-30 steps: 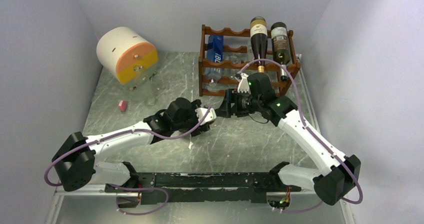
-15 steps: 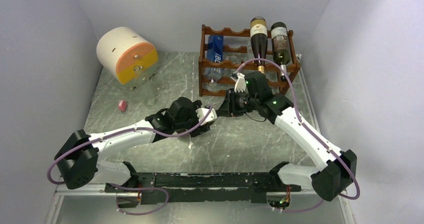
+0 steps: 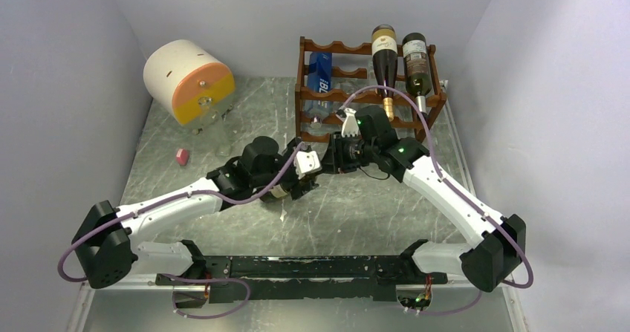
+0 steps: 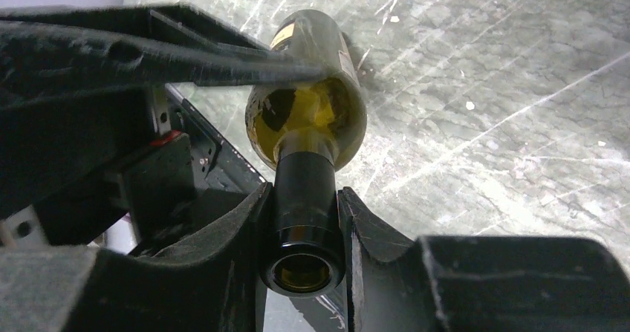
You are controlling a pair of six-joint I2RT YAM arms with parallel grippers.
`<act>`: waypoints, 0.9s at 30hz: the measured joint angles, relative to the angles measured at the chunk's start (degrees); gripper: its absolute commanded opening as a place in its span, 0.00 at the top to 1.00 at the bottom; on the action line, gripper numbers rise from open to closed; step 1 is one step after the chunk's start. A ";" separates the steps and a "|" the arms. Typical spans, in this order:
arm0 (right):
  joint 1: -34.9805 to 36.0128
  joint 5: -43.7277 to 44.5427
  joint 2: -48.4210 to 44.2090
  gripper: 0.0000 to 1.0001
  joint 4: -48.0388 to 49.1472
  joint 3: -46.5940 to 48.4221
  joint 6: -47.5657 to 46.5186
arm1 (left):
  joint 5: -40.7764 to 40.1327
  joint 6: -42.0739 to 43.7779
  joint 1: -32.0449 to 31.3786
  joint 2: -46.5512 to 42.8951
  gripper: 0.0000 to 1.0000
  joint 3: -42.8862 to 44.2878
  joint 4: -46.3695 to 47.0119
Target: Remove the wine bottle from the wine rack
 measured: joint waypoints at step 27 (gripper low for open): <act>3.30 3.85 1.84 0.92 -0.66 3.67 0.13 | 2.08 -2.56 -0.09 6.01 0.62 7.41 -1.60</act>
